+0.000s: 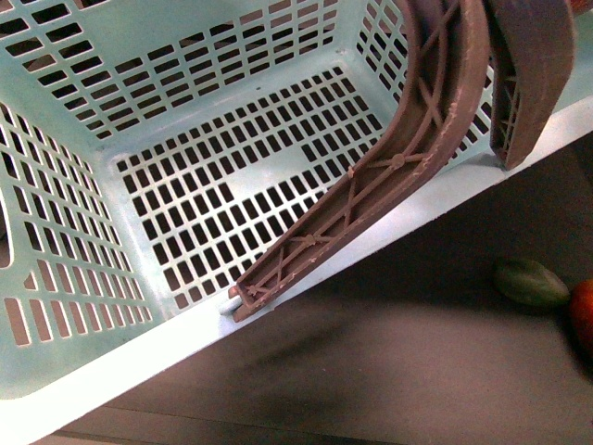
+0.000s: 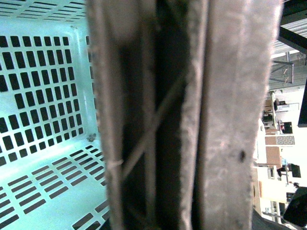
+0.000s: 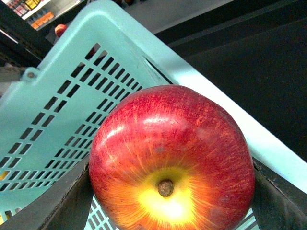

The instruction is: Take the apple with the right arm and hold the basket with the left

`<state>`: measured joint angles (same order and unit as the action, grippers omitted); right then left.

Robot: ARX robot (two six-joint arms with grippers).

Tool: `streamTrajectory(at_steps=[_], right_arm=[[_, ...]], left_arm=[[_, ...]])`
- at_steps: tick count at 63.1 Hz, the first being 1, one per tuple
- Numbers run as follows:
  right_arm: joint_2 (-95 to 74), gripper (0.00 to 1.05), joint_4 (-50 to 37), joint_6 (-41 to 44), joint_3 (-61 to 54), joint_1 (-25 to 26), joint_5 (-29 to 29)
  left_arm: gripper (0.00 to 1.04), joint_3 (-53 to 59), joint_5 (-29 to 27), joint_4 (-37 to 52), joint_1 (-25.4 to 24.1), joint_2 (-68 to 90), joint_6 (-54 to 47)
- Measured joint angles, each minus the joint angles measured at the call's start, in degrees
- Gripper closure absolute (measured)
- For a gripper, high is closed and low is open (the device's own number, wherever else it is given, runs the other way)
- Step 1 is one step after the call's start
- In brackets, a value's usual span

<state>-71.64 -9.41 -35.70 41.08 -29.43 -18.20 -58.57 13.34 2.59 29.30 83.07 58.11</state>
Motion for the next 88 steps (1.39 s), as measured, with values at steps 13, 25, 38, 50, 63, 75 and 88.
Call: streamTrajectory(at_steps=[13,25,38,50,63,75,88], right_arm=[[-3.0,0.25,-0.6,0.5,0.3,-1.2,0.0],[-4.1,0.22,-0.8,0.7,0.8,-2.3,0.2],[-3.4,0.09,0.1,1.3,1.2,-2.3,-0.5],[2.1,0.09,4.3,3.5,1.3,-0.7,-4.3],[14.8,0.09,13.7,5.9,0.3,4.3,-11.9],[27.1,0.09,24.8,7.1,-2.8,9.5,-18.2],[28.9,0.09,25.5,7.5,-3.1,9.7,-18.2]], left_arm=[[0.90,0.0,0.1,0.0,0.0,0.0,0.0],[0.90,0.0,0.0,0.0,0.0,0.0,0.0],[0.90,0.0,0.0,0.0,0.0,0.0,0.0],[0.90,0.0,-0.1,0.0,0.1,0.4,0.0],[0.90,0.0,-0.5,0.0,-0.1,0.5,-0.3],[0.90,0.0,0.1,0.0,0.0,0.5,-0.1],[0.90,0.0,0.2,0.0,0.0,0.5,-0.1]])
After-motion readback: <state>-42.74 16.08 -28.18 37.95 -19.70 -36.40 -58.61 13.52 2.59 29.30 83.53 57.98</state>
